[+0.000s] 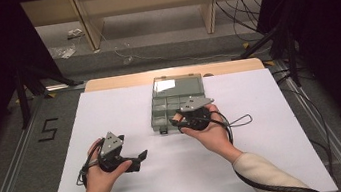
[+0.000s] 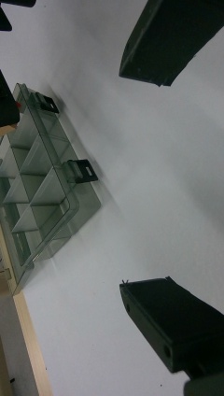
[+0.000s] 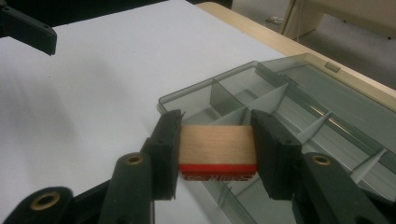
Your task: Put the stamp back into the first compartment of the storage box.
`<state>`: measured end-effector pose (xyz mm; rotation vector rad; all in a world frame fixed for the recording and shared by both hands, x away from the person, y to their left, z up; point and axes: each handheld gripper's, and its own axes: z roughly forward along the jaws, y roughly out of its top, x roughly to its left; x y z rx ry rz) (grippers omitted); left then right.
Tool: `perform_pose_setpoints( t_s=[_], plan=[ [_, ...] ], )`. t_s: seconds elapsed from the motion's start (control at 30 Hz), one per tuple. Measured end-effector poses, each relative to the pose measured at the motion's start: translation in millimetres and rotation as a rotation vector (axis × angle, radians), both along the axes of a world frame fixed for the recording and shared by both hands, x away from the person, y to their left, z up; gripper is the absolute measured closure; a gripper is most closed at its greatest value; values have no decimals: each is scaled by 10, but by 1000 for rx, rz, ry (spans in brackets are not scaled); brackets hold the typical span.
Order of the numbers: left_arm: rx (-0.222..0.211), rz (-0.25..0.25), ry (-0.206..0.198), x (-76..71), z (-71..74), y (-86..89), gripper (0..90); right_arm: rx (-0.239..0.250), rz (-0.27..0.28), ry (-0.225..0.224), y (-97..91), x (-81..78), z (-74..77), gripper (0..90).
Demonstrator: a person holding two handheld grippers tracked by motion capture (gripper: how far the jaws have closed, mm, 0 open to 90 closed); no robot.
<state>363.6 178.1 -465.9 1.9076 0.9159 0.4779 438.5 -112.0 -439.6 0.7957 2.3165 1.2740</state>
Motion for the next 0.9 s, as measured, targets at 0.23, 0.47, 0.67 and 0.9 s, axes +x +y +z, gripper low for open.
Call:
perform_pose_setpoints(
  t_s=[0.23, 0.47, 0.67, 0.9],
  plan=[
    [0, -1, 0, 0, 0, 1, 2, 4, -3, -3, 21, 30, 12, 560],
    [0, 0, 0, 0, 1, 2, 2, 5, -3, 2, 43, 61, 11, 560],
    [0, 0, -1, -1, 3, 3, 2, 11, -4, 0, 64, 84, 24, 560],
    [0, -1, -2, -1, 3, 5, 2, 16, -8, 1, 78, 119, 32, 560]
  ],
)
